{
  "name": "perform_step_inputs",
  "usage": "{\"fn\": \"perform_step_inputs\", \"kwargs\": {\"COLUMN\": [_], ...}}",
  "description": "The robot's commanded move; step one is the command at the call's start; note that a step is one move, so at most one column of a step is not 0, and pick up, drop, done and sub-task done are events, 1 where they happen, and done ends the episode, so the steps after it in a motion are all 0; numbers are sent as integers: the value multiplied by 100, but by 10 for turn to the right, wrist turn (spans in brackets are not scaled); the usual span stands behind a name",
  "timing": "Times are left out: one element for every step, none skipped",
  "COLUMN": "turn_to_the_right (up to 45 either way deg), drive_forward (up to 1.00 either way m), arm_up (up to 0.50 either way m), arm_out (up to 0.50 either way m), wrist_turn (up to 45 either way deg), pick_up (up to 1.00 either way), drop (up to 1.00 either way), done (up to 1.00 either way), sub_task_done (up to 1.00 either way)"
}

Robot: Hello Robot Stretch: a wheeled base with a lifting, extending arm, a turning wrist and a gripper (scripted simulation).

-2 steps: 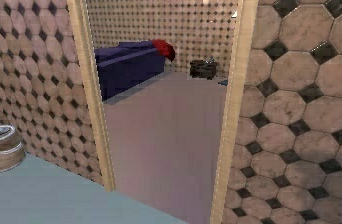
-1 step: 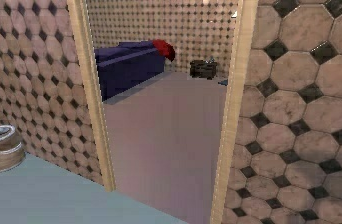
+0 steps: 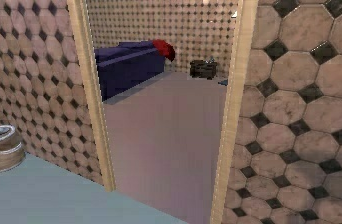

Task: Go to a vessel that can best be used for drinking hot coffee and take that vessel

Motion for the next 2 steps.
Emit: {"fn": "perform_step_inputs", "kwargs": {"turn_to_the_right": [0, 0], "drive_forward": [0, 0], "arm_up": [10, 0], "arm_out": [0, 0], "wrist_turn": [0, 0], "pick_up": [0, 0], "drop": [0, 0], "done": [0, 100], "sub_task_done": [0, 0]}}
